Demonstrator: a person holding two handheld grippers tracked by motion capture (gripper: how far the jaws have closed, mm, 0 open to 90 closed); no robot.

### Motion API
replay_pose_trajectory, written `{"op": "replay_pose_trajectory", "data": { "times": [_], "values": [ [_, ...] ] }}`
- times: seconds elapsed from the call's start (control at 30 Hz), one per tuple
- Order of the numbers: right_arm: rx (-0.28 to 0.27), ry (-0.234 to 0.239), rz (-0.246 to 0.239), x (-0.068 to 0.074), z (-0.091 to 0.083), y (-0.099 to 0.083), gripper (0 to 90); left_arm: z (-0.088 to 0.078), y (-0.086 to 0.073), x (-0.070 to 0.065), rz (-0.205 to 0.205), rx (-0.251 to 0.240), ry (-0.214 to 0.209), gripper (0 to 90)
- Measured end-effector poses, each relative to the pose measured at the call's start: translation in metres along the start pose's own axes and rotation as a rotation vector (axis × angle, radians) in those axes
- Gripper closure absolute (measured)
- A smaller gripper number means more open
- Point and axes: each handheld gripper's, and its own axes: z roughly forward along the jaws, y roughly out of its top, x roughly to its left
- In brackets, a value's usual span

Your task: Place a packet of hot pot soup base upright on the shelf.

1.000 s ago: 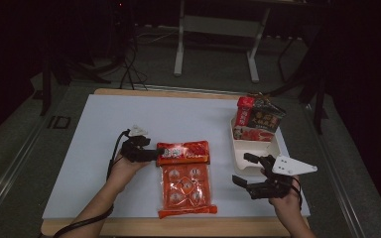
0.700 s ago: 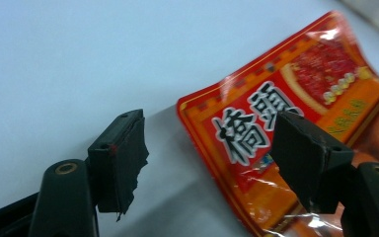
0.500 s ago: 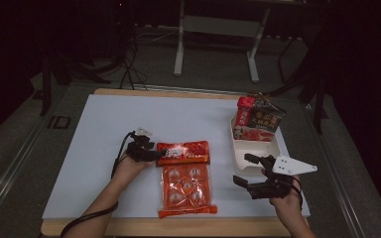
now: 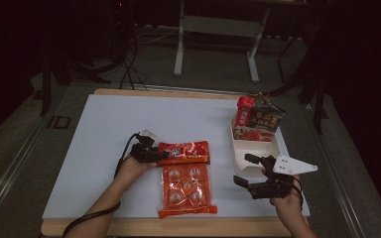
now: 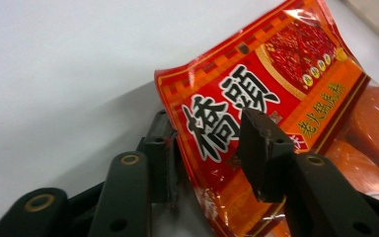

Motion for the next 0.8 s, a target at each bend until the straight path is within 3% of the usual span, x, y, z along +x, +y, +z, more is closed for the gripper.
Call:
{"op": "replay_pose_trajectory", "data": {
  "times": [0.17, 0.4, 0.53, 0.67, 0.8],
  "values": [
    [0.003, 0.006, 0.001, 0.0, 0.001, 0.0, 15.0, 0.0, 0.001, -0.004, 0.014, 0.024, -0.003, 67.5],
    [0.005, 0.012, 0.002, 0.001, 0.004, 0.0, 15.0, -0.001, 0.001, -0.011, 0.065, 0.036, 0.027, 74.4],
    [0.005, 0.012, 0.003, 0.001, 0.004, 0.0, 15.2, -0.002, 0.001, -0.013, 0.057, 0.032, 0.041, 86.0],
    [0.001, 0.008, 0.002, 0.0, 0.003, 0.001, 15.3, -0.002, 0.001, -0.025, 0.133, 0.03, 0.111, 89.9],
    [0.004, 0.007, -0.002, 0.001, 0.003, 0.001, 15.3, -0.005, 0.003, -0.03, 0.148, 0.017, 0.133, 90.0]
  ]
}}
